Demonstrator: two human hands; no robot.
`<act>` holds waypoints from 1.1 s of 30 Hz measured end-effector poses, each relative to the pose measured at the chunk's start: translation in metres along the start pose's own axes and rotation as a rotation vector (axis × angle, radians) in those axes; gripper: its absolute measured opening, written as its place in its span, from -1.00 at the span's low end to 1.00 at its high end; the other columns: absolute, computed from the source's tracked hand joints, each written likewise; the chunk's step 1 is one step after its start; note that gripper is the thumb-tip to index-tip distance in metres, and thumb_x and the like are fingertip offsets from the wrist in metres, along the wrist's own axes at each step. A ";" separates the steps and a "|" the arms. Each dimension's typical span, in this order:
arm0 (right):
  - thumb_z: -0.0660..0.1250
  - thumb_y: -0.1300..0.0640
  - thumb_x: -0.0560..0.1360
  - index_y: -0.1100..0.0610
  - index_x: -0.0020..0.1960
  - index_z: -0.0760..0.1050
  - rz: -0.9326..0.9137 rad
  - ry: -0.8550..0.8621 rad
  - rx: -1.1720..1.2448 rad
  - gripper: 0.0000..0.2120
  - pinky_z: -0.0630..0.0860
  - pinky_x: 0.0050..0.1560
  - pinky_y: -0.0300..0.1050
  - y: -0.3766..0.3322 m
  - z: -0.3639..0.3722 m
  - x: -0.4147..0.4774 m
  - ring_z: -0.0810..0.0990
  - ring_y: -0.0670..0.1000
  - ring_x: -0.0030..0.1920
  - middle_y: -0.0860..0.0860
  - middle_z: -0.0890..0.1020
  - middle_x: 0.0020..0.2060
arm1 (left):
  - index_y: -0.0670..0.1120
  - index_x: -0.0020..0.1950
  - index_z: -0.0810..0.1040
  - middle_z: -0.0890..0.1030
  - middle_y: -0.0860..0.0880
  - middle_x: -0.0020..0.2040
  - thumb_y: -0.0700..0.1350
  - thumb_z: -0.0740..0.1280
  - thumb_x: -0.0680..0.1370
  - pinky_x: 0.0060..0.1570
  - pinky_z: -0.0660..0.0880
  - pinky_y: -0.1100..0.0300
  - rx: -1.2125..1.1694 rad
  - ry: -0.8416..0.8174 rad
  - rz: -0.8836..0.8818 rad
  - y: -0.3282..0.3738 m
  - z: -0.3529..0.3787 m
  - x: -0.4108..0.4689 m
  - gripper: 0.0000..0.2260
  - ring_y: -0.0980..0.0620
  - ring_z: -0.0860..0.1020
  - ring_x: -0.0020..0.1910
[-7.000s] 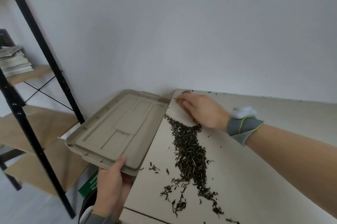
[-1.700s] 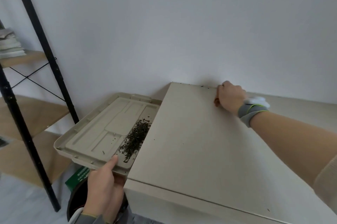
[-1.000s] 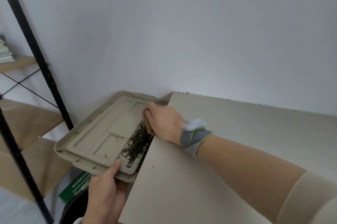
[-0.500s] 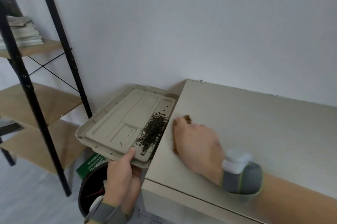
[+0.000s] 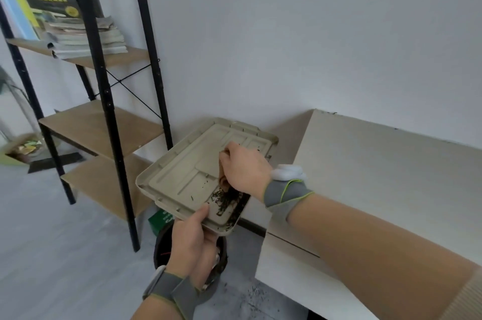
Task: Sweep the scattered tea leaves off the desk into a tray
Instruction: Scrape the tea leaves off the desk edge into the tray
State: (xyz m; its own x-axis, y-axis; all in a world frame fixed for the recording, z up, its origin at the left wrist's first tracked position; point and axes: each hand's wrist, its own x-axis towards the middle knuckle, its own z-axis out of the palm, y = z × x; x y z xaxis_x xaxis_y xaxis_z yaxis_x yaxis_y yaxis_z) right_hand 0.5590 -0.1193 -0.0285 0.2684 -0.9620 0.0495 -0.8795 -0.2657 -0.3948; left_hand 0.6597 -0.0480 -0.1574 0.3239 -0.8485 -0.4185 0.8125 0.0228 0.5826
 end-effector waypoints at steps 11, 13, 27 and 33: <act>0.15 0.12 0.65 0.15 0.35 0.33 -0.095 -0.346 -0.280 -0.71 0.40 -0.02 0.00 -0.071 0.102 0.026 0.49 0.19 0.07 0.15 0.53 0.19 | -0.12 0.36 0.56 0.72 -0.11 0.17 -0.32 0.23 0.67 -0.14 0.68 0.03 -0.033 0.091 -0.029 0.031 -0.112 0.057 -0.70 -0.11 0.72 0.08; 0.17 0.10 0.61 0.11 0.30 0.36 -0.088 -0.256 -0.282 -0.72 0.41 0.06 0.03 -0.071 0.124 0.020 0.47 0.21 0.15 0.15 0.51 0.18 | -0.11 0.38 0.55 0.72 -0.11 0.17 -0.31 0.24 0.67 -0.15 0.69 0.02 -0.017 0.135 -0.054 0.026 -0.136 0.071 -0.69 -0.12 0.72 0.06; 0.17 0.14 0.60 0.04 0.49 0.23 -0.145 -0.309 -0.188 -0.54 0.42 0.27 0.12 -0.041 0.189 -0.015 0.33 0.18 0.36 0.10 0.40 0.33 | -0.16 0.54 0.39 0.52 -0.25 0.43 -0.34 0.16 0.70 0.23 0.48 -0.23 0.059 0.396 -0.273 -0.057 -0.253 0.119 -0.60 -0.26 0.57 0.21; 0.14 0.06 0.64 0.04 0.48 0.26 -0.108 -0.303 -0.170 -0.59 0.40 0.28 0.14 -0.024 0.198 -0.023 0.33 0.20 0.37 0.09 0.39 0.39 | -0.19 0.41 0.45 0.55 -0.24 0.37 -0.23 0.29 0.68 0.29 0.47 -0.23 0.236 0.391 -0.448 -0.068 -0.268 0.116 -0.71 -0.28 0.53 0.30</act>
State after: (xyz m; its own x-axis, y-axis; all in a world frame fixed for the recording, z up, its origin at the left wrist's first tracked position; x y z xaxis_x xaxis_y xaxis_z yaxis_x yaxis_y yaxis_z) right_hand 0.6515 -0.0785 -0.2018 0.4454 -0.8724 -0.2013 -0.8856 -0.3962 -0.2425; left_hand 0.7718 -0.0065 -0.4322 0.1666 -0.4919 -0.8546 0.7961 -0.4443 0.4109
